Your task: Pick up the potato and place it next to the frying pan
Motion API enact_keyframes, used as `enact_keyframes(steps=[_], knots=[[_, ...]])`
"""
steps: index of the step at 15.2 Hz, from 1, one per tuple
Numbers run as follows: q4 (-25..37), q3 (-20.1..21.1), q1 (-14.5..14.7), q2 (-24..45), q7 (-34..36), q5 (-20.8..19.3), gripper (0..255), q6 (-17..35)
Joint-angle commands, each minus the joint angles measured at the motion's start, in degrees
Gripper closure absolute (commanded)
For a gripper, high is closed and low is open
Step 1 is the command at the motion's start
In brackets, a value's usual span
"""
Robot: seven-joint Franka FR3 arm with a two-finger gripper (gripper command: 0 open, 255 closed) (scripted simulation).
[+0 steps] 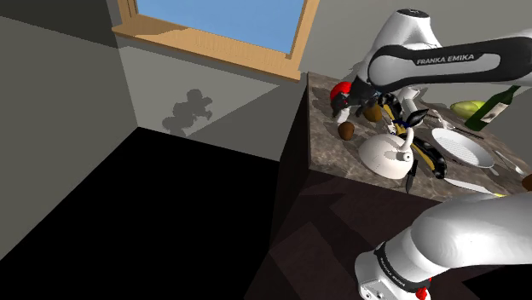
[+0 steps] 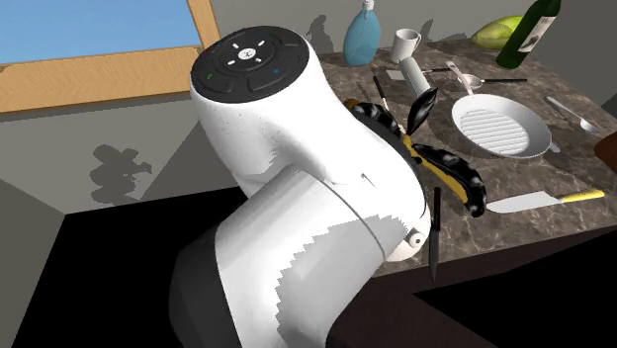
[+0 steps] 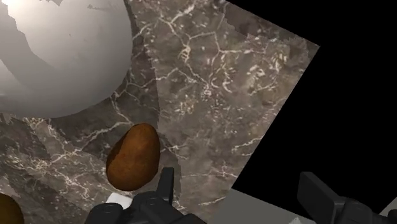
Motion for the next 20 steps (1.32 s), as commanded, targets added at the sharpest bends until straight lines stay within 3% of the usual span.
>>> enact_keyframes(steps=[1,10,20], knots=[[-0.1,-0.5,-1.8,3.3,2.2,-1.3,0,3.8],[0.7,-3.1,-9.8,17.0,12.9,-8.4,0,18.1],[0.9,-3.9,-11.0,23.8,14.8,-10.6,0,24.8]])
